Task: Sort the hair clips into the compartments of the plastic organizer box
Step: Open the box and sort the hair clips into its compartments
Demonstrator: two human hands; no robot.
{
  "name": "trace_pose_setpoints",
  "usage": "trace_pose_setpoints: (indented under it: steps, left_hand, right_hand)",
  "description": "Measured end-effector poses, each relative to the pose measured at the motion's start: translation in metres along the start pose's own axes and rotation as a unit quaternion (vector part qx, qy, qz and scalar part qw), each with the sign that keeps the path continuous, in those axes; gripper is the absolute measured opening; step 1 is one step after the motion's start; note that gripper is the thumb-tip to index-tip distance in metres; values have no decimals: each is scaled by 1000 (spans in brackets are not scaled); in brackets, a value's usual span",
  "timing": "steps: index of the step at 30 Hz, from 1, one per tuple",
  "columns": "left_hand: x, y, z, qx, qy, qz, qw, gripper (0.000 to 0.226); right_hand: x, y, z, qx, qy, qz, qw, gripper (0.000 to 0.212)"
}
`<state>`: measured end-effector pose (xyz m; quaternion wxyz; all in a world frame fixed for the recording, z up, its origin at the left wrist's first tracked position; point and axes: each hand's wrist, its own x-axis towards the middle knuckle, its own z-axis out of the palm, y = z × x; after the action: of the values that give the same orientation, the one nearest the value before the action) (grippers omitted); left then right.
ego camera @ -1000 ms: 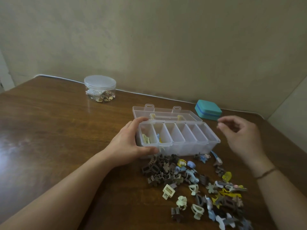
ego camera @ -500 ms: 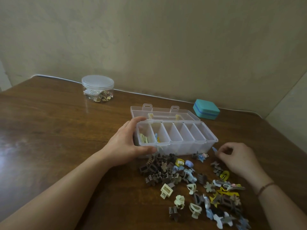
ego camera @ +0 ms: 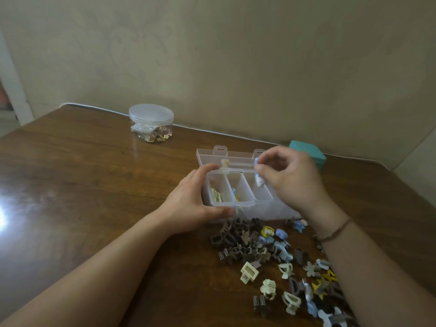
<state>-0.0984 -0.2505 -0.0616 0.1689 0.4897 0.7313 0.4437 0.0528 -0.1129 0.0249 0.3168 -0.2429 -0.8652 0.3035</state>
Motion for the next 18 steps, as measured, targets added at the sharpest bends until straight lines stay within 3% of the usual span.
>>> trace_pose_setpoints:
  steps: [3, 9, 12, 18]
  left_hand:
    - [0, 1, -1, -1, -1, 2, 1000, 100]
    - [0, 1, -1, 6, -1, -1, 1000, 98]
    - [1, 1, -1, 5, -3, -1, 1000, 99]
    - [0, 3, -1, 6, -1, -2, 1000, 99]
  right_hand:
    - [1, 8, 8, -64, -84, 7, 994, 6]
    - [-9, 27, -42, -128, -1, -12, 992, 6]
    - [-33, 40, -61, -179, -2, -12, 984, 9]
    - [-68, 73, -57, -272, -113, 30, 955, 28]
